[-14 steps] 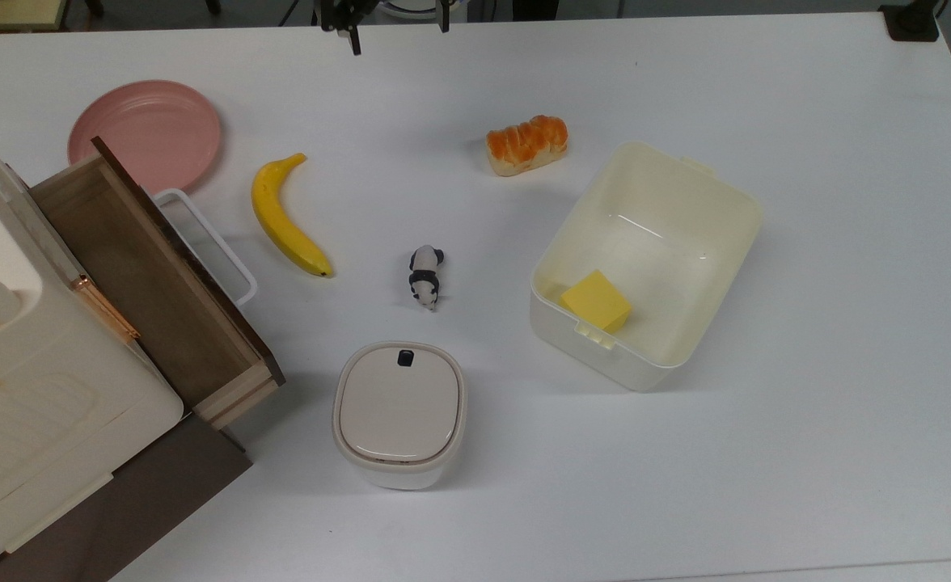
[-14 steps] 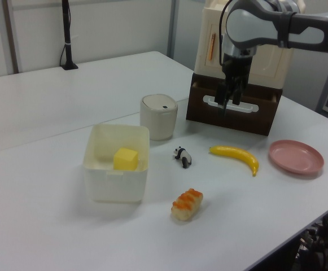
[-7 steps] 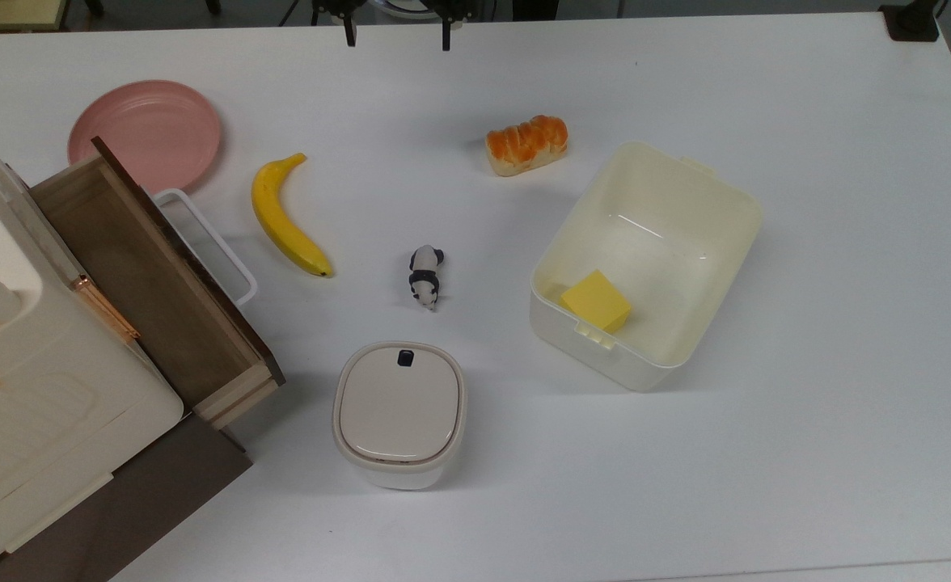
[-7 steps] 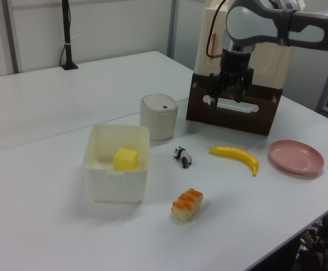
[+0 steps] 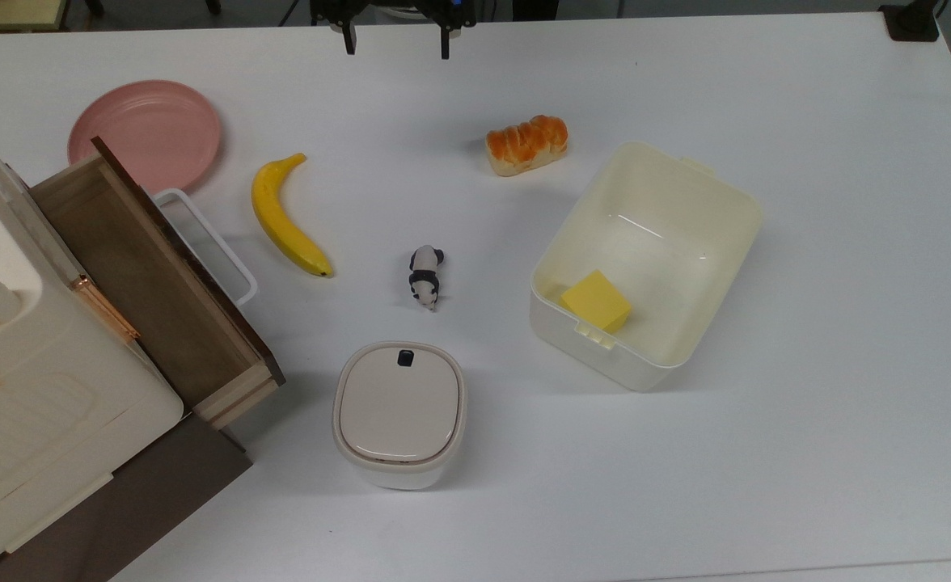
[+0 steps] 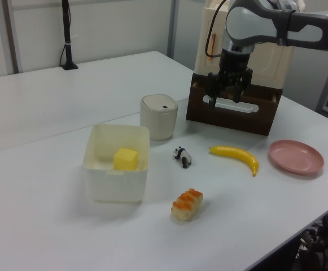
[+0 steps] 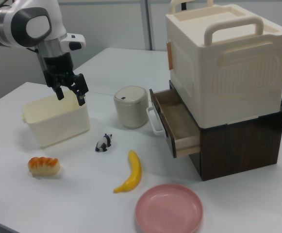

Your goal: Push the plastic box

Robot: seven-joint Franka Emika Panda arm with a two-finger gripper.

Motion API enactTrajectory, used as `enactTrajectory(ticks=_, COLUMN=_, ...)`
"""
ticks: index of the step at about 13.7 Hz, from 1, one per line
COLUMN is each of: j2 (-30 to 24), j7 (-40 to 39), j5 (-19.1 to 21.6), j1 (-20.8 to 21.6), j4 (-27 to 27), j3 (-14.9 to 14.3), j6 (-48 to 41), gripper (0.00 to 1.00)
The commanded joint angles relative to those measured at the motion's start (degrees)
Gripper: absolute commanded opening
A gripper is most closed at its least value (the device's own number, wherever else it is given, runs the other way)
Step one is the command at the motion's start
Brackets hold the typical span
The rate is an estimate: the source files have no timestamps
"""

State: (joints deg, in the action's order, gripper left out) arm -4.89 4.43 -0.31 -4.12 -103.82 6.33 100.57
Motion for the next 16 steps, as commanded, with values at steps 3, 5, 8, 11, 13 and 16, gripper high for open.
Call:
enactTrajectory(ticks=3, j2=3.57, j7=1.11, j5=2.51, j1=0.43, j4=5.11, j3=-1.14, j6=0.86, gripper=1.00)
enactTrajectory(ticks=5, j2=3.57, j7=1.11, j5=3.21, j1=0.34, j4=5.47, j3=-1.40, j6=0.77, gripper=1.00)
enactTrajectory(ticks=8, j2=3.66, j7=1.28, j5=3.21, j1=0.34, j4=5.82, j3=-1.58, j6=0.42, gripper=1.00)
enactTrajectory(ticks=11, j2=3.84, j7=1.28, j5=3.21, j1=0.78, j4=6.61, j3=-1.75, j6=0.07, gripper=1.00)
enactTrajectory(ticks=13, j2=3.84, j7=1.28, j5=3.21, j1=3.75, j4=6.52, j3=-4.81, j6=0.16, gripper=1.00)
enactTrajectory(ticks=16, j2=3.84, j7=1.11, j5=3.21, j1=5.97, j4=6.52, j3=-7.20, j6=0.24, gripper=1.00)
